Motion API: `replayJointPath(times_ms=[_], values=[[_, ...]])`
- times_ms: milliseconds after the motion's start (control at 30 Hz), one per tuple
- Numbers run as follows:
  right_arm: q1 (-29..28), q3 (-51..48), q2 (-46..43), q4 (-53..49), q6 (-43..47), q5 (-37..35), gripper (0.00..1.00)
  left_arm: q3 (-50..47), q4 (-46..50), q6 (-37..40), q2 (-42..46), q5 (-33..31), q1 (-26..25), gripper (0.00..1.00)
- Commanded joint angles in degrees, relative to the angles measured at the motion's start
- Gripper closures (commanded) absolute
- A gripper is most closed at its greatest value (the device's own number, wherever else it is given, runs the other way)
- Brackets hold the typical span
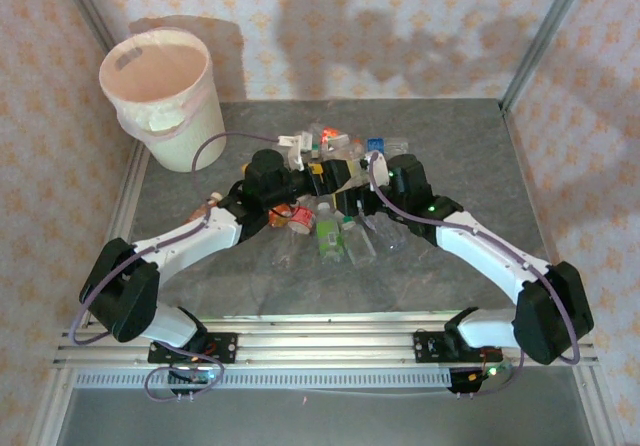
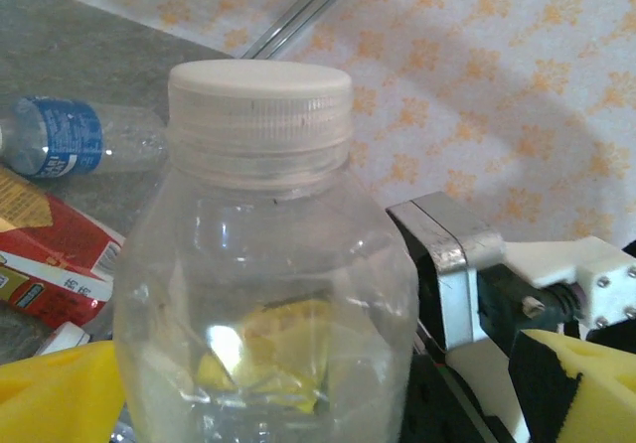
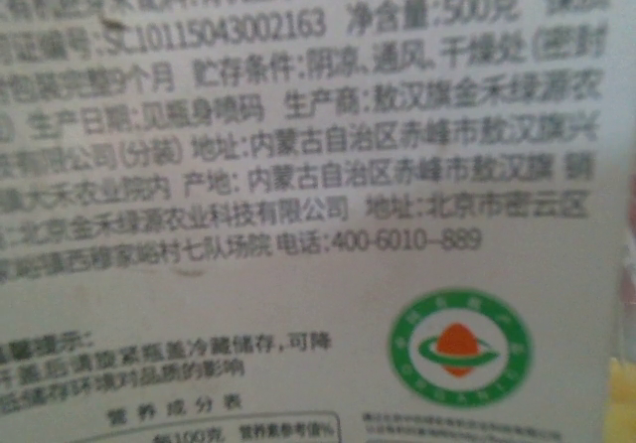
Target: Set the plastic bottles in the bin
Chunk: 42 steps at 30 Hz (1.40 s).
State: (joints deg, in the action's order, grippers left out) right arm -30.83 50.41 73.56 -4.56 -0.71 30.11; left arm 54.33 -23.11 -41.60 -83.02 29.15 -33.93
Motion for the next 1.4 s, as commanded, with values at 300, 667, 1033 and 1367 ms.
replayJointPath(times_ms=[300, 667, 1033, 1367], values=[[-0.59, 1.27, -2.90, 0.05, 4.67, 1.71, 0.29, 6.04, 7.26, 1.90, -3.33, -4.28, -1.66, 0.28], [-0.57, 0.81, -4.92, 2.44, 3.62, -1.33, 0.01, 6.30, 8.63, 2.11, -2.64, -10.42, -1.11, 0.47], [-0.56, -3.06, -11.97, 9.79, 1.71, -14.32, 0.01, 15.62, 28.81, 13.10, 5.64, -43.69, 4.37, 0.45], [-0.55, -4.66, -12.26, 10.36, -2.05, -29.36, 0.01, 31.58, 23.38, 29.75, 2.54, -64.37, 17.20, 0.47]])
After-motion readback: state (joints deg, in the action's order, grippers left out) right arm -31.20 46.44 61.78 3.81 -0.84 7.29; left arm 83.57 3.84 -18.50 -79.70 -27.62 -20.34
